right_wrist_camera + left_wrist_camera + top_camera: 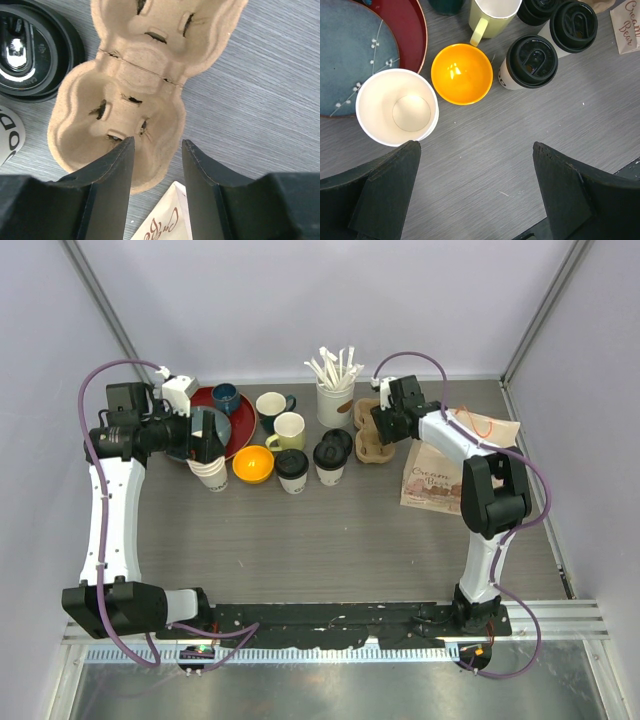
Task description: Pack the takeout coffee
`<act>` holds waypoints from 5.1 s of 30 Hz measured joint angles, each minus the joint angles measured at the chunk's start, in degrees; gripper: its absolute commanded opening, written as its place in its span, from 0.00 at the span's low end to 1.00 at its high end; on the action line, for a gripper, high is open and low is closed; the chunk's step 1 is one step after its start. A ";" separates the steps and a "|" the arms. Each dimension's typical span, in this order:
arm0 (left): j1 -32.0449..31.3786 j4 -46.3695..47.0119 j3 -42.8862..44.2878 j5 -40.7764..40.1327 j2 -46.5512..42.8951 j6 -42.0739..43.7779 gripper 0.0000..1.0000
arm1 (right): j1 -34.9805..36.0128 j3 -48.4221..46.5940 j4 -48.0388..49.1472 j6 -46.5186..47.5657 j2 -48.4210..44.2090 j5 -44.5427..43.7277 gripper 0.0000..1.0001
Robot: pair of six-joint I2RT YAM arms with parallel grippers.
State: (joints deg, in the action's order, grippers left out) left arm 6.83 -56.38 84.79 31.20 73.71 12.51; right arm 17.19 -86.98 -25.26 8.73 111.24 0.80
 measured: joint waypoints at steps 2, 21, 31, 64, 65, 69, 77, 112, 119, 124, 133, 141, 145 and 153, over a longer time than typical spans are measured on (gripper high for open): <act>0.00 0.00 0.02 0.15 0.00 0.07 0.98 | 0.00 -0.02 -0.13 0.00 0.02 -0.92 0.46; 0.00 -0.09 0.02 1.03 0.00 0.20 0.98 | -0.15 -0.72 -0.55 0.02 3.15 -2.67 0.21; 0.02 -0.20 0.02 1.44 0.00 0.20 0.98 | 0.31 -0.87 -0.20 -0.57 3.04 -5.03 0.13; 0.02 -0.48 0.02 2.99 0.00 0.33 0.98 | 3.63 12.26 0.09 -15.89 -8.70 -7.61 0.01; 0.02 -0.48 0.02 3.02 0.00 0.37 0.98 | 3.87 12.72 -0.04 -16.17 -9.31 -6.80 0.01; 0.02 -0.48 0.02 3.13 -0.09 0.42 0.98 | 4.35 13.27 -0.44 -16.68 -11.17 -4.85 0.01; 0.02 -0.72 0.02 3.17 -0.22 0.57 0.98 | 4.52 13.25 -1.31 -11.15 -12.63 1.44 0.30; 0.02 -1.36 0.02 3.65 -0.39 1.68 0.98 | 6.71 9.73 -7.56 25.68 -7.91 21.79 0.43; 0.02 -1.36 0.02 3.63 -0.39 1.70 0.98 | 6.71 8.52 -7.58 25.68 -5.60 20.09 0.40; 0.02 -1.42 0.02 3.65 -0.39 1.73 0.98 | 6.71 8.15 -7.87 25.64 -4.96 19.82 0.24; 0.02 -1.70 0.02 3.67 -0.39 1.90 0.98 | 6.71 6.40 -8.74 23.80 -4.68 19.65 0.03; 0.02 -1.73 0.02 3.96 -0.39 1.92 0.98 | 6.71 5.27 -9.70 21.59 -4.48 18.80 0.01; 0.02 -1.73 0.02 4.00 -0.39 1.92 0.98 | 6.71 4.00 -9.94 19.85 -4.48 17.22 0.01; 0.02 -1.73 0.02 4.00 -0.39 1.92 0.98 | 6.71 3.61 -9.46 18.32 -4.61 14.95 0.01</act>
State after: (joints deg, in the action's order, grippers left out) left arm 6.85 -58.11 84.82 35.20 73.32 14.44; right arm 23.90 -83.37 -34.72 27.05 106.63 15.75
